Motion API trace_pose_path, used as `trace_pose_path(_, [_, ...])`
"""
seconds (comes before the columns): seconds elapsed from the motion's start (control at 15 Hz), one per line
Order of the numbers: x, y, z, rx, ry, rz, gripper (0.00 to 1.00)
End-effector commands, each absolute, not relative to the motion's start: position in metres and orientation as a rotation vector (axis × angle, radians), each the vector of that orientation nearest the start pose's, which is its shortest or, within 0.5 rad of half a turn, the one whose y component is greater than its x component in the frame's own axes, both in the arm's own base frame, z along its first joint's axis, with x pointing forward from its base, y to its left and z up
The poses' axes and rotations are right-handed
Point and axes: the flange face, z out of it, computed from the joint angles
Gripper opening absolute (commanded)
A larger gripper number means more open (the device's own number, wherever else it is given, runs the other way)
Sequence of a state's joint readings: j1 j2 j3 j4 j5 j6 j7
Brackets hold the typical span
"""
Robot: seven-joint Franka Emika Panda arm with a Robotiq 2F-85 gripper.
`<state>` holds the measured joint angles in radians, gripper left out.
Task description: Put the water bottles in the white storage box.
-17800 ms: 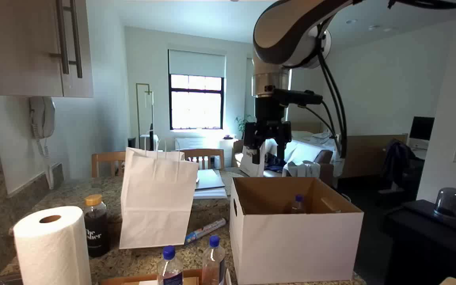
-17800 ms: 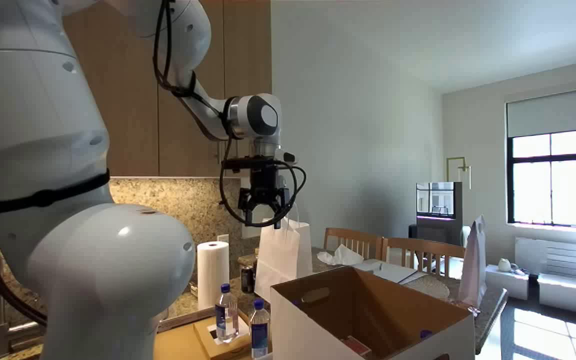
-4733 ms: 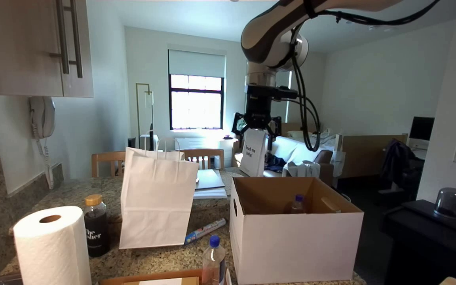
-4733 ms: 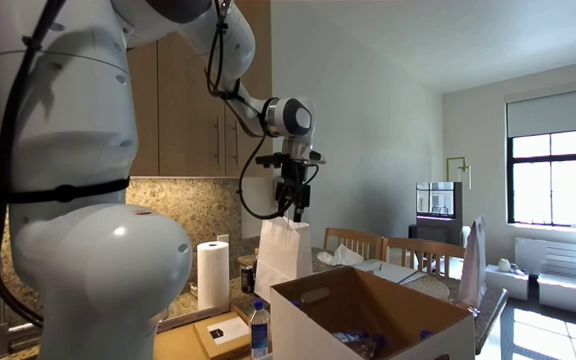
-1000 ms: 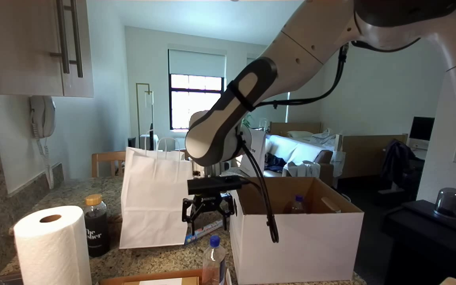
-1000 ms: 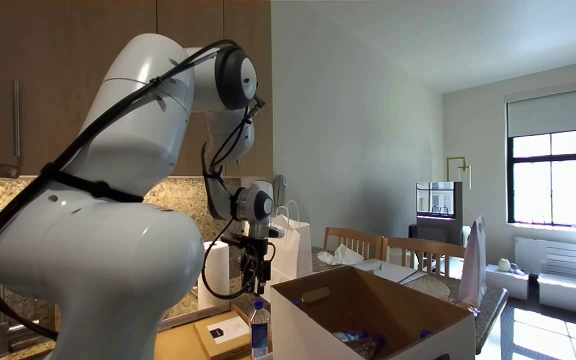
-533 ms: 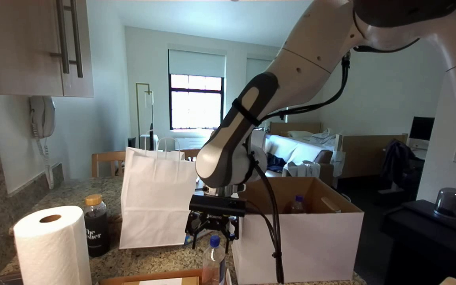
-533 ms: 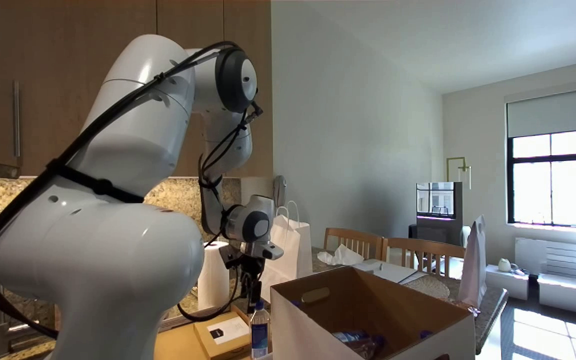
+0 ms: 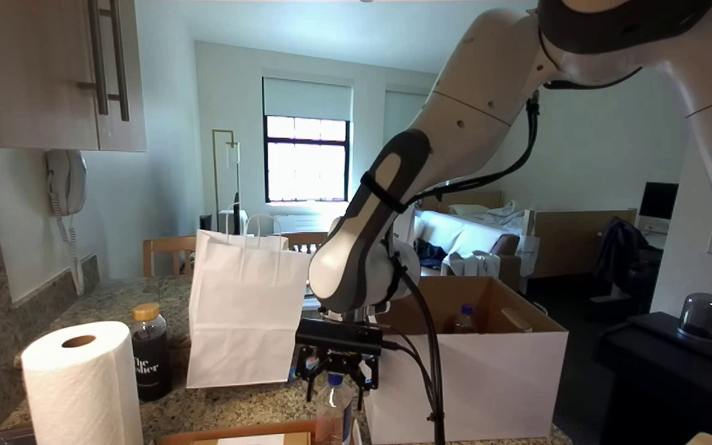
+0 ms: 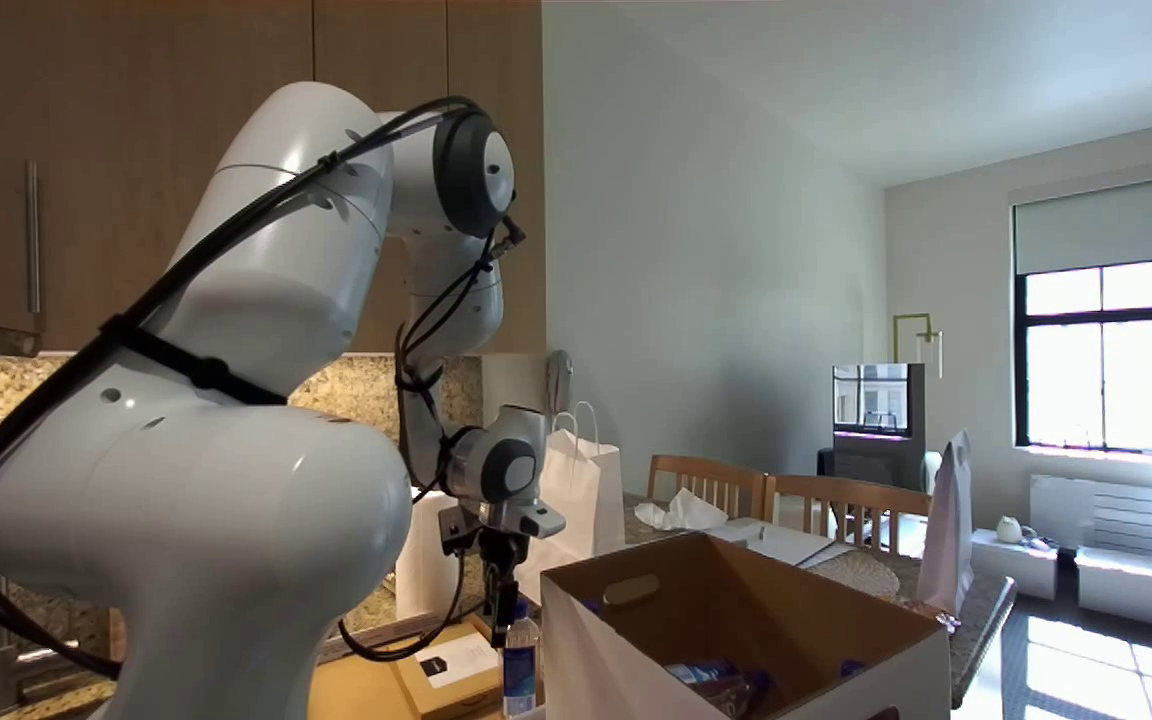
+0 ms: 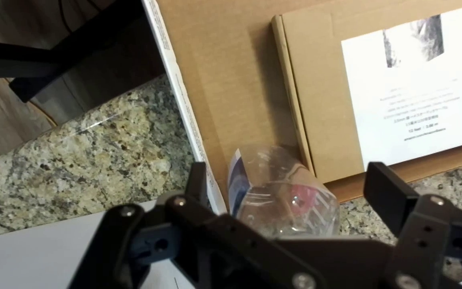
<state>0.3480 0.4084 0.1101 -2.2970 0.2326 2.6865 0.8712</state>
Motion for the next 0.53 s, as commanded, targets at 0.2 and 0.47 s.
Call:
trace_pose_path(0.2, [0.4743, 0.2116, 0.1773, -2.943, 0.983, 0.081, 1.00])
trace_pose_path(0.47, [0.4712, 0.2186, 0.1791, -2.935, 0.915, 0.083, 1.00])
